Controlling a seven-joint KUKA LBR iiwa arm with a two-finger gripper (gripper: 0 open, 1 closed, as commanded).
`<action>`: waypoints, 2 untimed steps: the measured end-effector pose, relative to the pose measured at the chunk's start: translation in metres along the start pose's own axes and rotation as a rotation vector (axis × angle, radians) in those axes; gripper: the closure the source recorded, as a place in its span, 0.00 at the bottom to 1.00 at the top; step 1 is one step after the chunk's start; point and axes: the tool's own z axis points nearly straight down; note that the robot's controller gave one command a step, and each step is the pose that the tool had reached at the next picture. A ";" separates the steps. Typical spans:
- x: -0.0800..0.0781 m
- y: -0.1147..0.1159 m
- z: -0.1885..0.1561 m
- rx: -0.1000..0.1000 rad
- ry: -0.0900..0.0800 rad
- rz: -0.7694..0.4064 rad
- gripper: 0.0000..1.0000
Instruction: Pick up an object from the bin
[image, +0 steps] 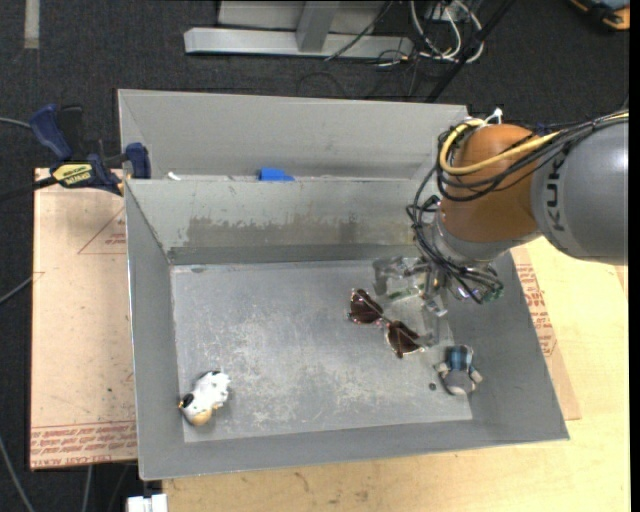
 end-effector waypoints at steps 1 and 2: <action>0.021 0.031 0.018 0.003 -0.003 -0.062 0.00; -0.004 0.032 0.025 0.002 -0.002 -0.114 0.00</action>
Offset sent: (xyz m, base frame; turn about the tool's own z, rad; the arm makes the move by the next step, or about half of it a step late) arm 0.0088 0.0358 -0.0285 -0.0987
